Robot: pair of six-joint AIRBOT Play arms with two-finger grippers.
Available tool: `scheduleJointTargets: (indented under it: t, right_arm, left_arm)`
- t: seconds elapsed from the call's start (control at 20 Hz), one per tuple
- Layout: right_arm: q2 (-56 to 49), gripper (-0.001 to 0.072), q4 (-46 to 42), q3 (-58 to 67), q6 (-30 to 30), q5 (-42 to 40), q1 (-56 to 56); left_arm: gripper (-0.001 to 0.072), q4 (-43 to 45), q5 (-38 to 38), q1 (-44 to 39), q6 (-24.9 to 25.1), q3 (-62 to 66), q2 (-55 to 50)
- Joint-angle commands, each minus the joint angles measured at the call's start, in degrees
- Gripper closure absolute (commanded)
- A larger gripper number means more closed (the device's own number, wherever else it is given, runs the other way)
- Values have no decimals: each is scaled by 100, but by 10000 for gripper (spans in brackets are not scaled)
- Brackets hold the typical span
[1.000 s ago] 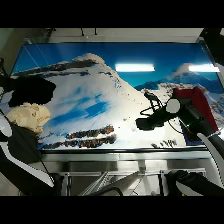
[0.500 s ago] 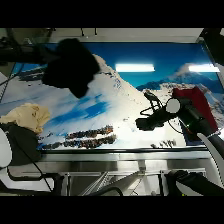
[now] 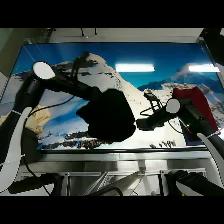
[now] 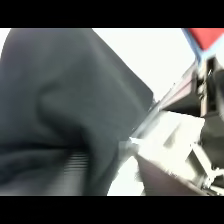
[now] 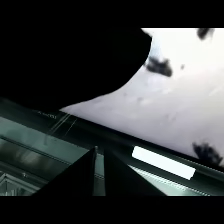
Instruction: Fold the shirts.
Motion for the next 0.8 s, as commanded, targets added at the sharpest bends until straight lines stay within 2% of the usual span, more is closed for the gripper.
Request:
scheduleJointTargets:
  t: [0.0, 0.2, 0.3, 0.4, 0.55, 0.65, 0.7, 0.75]
  right_arm:
    - [7, 304, -234, 31, -39, -11, -26]
    - [4, 304, -227, 260, -341, -140, -529]
    - [-63, 303, -205, 269, -442, -208, -968]
    - [-284, 303, 92, 267, -863, -201, -1368]
    - [-890, 303, 1410, 267, -1930, -221, -1703]
    - [-1456, 291, 1993, 269, -2524, -225, -1700]
    - [-1755, 202, 2251, 269, -2747, -229, -1700]
    - [-2076, 175, 2579, 269, -3018, -232, -1700]
  left_arm:
    - [7, 140, -50, -153, -232, -258, -125]
    - [11, 144, -1003, 691, -444, -122, -2]
    - [11, 173, -1097, 1198, -433, -555, 269]
    - [11, 525, -876, 1707, -352, -1314, 619]
    - [12, 514, -385, 2258, 15, -2520, 938]
    - [12, 520, -153, 2363, 247, -3097, 909]
    - [12, 505, -55, 2354, 365, -3320, 848]
    - [12, 382, 17, 2308, 514, -3499, 763]
